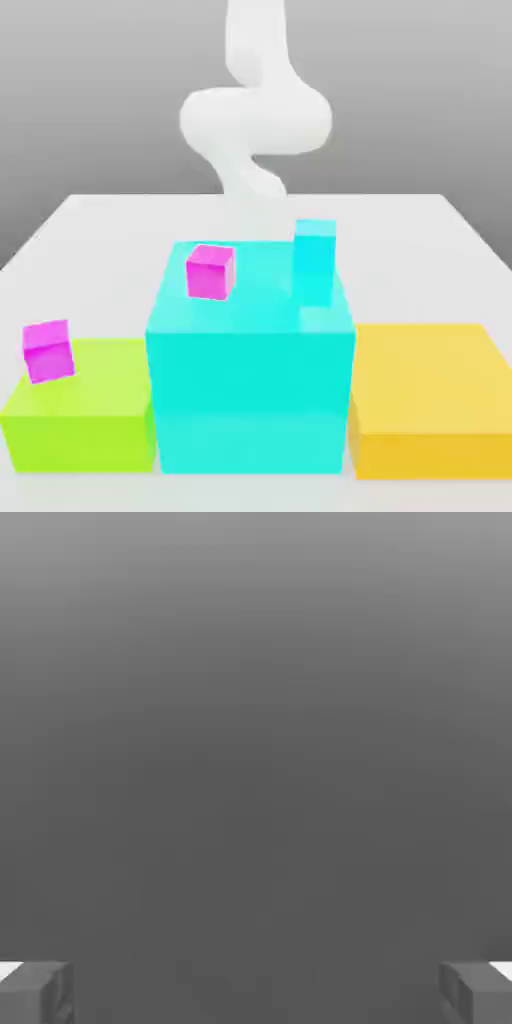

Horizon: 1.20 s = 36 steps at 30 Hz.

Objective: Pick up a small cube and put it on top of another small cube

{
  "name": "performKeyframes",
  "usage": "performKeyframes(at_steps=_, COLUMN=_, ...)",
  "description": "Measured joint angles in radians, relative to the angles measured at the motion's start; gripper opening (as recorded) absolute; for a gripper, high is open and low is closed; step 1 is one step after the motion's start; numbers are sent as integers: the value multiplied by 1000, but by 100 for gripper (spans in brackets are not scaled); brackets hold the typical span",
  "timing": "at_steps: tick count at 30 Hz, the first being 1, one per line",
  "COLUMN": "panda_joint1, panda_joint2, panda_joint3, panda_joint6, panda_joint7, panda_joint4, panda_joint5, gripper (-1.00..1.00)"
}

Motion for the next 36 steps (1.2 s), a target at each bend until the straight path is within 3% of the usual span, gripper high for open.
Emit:
performKeyframes(at_steps=15, panda_joint1=-103, panda_joint2=549, panda_joint3=-112, panda_joint6=78, panda_joint7=59, panda_joint4=143, panda_joint5=22, gripper=0)
performKeyframes(at_steps=36, panda_joint1=-320, panda_joint2=1319, panda_joint3=-171, panda_joint6=221, panda_joint7=43, panda_joint4=341, panda_joint5=187, gripper=0)
